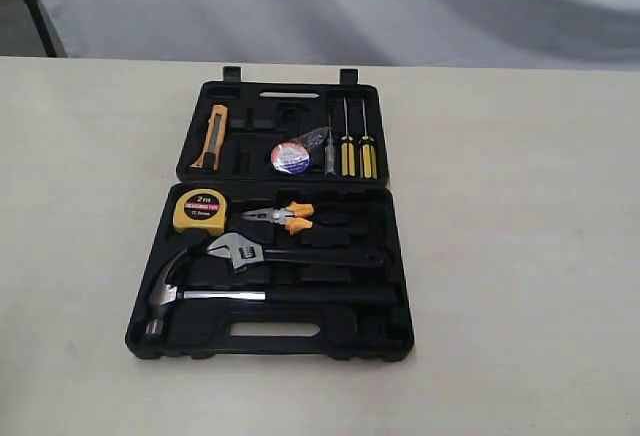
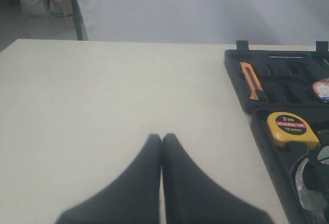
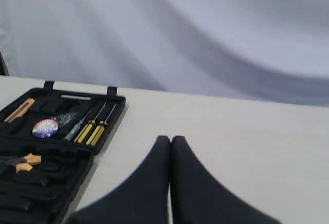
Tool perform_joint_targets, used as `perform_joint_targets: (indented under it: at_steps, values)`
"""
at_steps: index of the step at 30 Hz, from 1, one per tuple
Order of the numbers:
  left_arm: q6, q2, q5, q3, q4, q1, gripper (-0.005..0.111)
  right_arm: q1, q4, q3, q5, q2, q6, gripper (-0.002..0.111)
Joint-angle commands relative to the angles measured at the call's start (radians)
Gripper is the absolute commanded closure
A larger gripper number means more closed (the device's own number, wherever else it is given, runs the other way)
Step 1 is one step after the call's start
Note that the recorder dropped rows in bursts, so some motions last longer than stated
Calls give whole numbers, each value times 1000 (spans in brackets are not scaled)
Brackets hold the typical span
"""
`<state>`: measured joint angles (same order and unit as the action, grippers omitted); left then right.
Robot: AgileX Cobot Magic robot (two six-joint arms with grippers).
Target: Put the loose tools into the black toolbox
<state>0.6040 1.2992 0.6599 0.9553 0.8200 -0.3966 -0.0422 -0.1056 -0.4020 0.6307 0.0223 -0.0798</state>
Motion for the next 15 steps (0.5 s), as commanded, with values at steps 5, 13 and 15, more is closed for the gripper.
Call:
perform_joint_targets:
  at_steps: [5, 13, 15]
  values:
    - [10, -8, -17, -9, -14, 3, 105, 1, 18, 55, -60, 28, 9, 109]
    - [10, -8, -17, -9, -14, 3, 105, 0, 9, 104, -103, 4, 9, 109]
    - [10, -8, -17, -9, -14, 3, 105, 0, 11, 151, -131, -14, 9, 109]
